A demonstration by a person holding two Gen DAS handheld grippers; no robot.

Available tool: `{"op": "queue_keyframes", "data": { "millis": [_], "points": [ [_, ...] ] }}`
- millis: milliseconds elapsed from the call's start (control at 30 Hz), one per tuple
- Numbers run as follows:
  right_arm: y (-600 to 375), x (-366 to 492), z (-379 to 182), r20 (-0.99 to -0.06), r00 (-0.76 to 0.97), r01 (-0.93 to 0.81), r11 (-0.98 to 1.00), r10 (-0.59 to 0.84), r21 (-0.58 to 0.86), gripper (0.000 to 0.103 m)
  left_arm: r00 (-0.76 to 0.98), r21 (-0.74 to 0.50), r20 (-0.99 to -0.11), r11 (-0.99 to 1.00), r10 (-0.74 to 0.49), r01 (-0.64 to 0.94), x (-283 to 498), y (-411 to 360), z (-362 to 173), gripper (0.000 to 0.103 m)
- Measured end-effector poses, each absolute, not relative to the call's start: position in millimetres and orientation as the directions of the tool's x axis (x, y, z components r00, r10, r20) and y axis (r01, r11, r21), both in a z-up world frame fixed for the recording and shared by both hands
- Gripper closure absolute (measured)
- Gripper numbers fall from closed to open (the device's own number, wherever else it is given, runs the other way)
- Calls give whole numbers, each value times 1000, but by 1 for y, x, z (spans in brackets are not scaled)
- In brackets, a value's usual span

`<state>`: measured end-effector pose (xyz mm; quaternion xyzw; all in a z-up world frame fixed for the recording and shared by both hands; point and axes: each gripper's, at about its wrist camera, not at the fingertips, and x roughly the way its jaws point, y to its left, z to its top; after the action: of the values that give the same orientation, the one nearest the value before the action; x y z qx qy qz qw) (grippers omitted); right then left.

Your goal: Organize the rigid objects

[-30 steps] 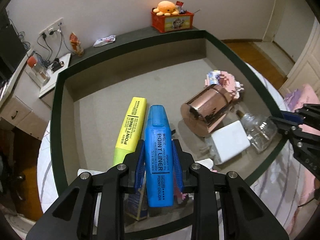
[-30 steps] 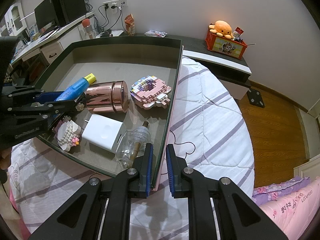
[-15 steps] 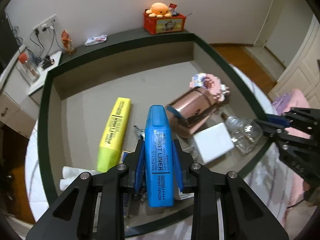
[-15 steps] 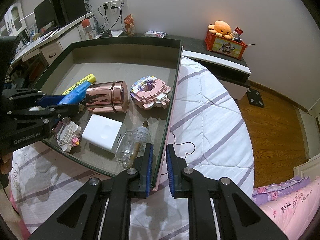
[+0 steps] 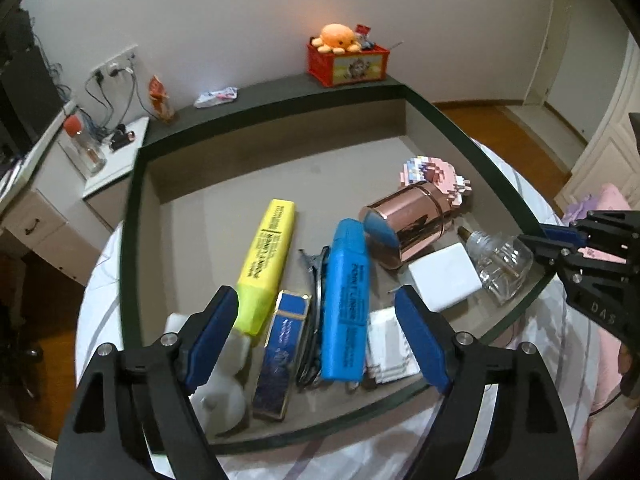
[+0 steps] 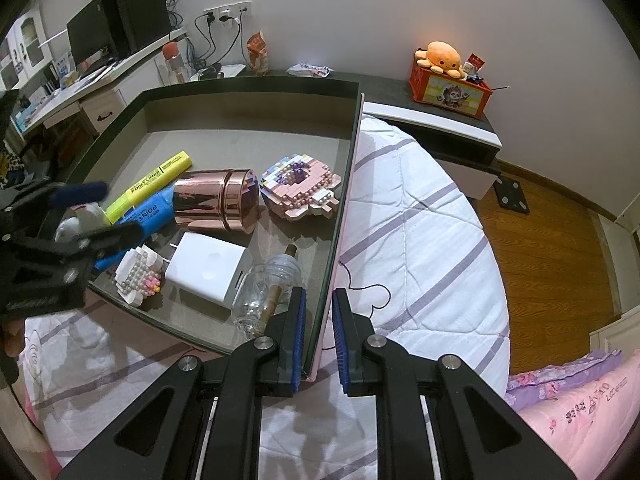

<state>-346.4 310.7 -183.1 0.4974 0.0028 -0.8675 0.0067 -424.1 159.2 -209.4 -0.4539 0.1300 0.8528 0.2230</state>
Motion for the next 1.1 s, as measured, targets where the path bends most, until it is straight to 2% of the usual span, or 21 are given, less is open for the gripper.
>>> {"op": "queue_keyframes", "data": {
  "millis": [67, 167, 233, 300, 367, 400, 500, 667, 700, 767, 800, 1100],
  "points": [
    [310, -345, -181, -860, -509, 16, -1000, -12, 5, 86, -494, 23, -832, -873, 254, -487, -422, 154, -207, 17],
    [307, -341, -177, -856, -517, 26, -1000, -11, -3, 78, -516, 31, -822, -886, 241, -463, -415, 146, -200, 11],
    [305, -338, -174, -850, -526, 30, -999, -6, -12, 61, -527, 22, -812, -890, 250, -456, -409, 140, -194, 8],
    [303, -334, -168, -842, -540, 29, -999, 6, -25, 55, -545, 29, -799, -890, 252, -454, -401, 137, -187, 2],
    [301, -330, -162, -833, -554, 29, -999, 12, -33, 51, -576, 44, -779, -895, 247, -445, -393, 135, -180, 1],
    [300, -327, -158, -826, -563, 29, -999, 16, -39, 45, -589, 51, -770, -898, 244, -438, -388, 133, -176, 1],
    [295, -319, -144, -803, -596, 33, -998, 23, -53, 21, -624, 52, -742, -906, 246, -420, -376, 127, -164, 0],
    [280, -303, -121, -759, -651, 67, -995, 8, -68, 19, -670, 69, -710, -925, 218, -374, -357, 115, -152, 0],
    [279, -300, -119, -751, -660, 74, -995, 0, -64, 16, -686, 83, -698, -929, 205, -362, -352, 114, -149, 0],
    [274, -293, -112, -732, -680, 94, -995, -35, -40, 1, -707, 93, -680, -934, 194, -345, -344, 109, -144, 0],
    [271, -289, -107, -720, -693, 106, -994, -49, -35, 0, -716, 91, -671, -938, 190, -334, -339, 106, -140, 0],
    [244, -266, -91, -665, -742, 144, -989, -83, -37, 0, -767, 70, -614, -955, 186, -287, -303, 88, -123, 0]
  ]
}}
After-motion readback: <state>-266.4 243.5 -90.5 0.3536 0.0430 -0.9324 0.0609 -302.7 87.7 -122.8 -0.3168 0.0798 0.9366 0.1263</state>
